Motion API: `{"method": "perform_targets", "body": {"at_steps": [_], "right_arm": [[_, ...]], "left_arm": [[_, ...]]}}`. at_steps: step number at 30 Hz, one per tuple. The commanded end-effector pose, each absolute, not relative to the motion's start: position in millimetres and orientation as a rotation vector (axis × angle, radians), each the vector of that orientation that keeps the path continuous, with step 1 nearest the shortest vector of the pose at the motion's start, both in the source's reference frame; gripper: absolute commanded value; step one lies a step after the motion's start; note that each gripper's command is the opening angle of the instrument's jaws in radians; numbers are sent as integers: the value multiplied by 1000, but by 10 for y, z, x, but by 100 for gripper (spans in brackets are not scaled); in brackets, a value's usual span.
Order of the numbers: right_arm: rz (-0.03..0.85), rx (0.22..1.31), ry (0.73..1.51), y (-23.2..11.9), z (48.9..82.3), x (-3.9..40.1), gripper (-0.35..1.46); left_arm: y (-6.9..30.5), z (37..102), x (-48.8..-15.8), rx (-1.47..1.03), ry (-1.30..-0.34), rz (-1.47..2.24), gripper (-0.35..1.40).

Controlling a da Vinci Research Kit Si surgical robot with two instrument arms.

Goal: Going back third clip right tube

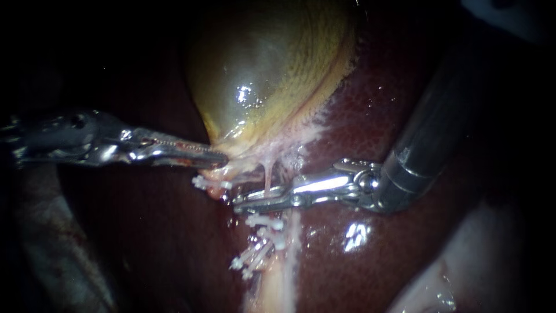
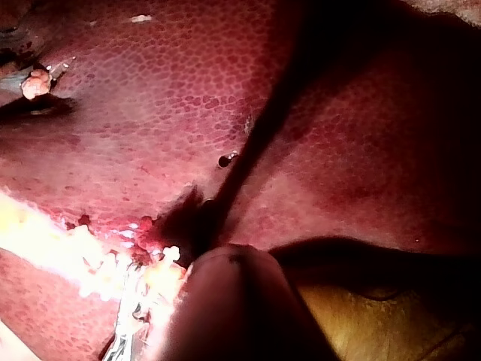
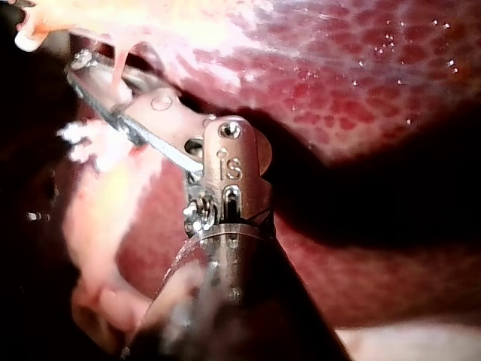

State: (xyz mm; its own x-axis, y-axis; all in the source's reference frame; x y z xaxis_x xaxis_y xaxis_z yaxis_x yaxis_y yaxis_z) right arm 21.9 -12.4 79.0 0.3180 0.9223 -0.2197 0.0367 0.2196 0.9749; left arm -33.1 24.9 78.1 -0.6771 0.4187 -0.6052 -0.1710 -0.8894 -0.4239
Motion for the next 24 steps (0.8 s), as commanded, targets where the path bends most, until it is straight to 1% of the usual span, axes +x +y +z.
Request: {"method": "perform_targets", "body": {"at_steps": [1,7,8,11,14,20,24], "right_arm": [[809,1182,1067,-124,790,219,-35],[809,1182,1067,-125,789,219,-35],[799,1175,1072,-125,789,219,-25],[774,1157,1085,-125,788,219,-6],[745,1136,1100,-126,787,219,8],[687,1091,1129,-127,787,220,29],[663,1072,1141,-127,787,222,36]], "left_arm": [[248,781,-331,-1046,-481,2566,-35],[248,781,-331,-1046,-481,2566,-35],[248,781,-331,-1046,-481,2566,-35],[248,781,-331,-1046,-481,2566,-35],[248,781,-331,-1046,-481,2566,-35],[248,781,-331,-1046,-481,2566,-35],[248,780,-331,-1046,-481,2566,-35]]}}
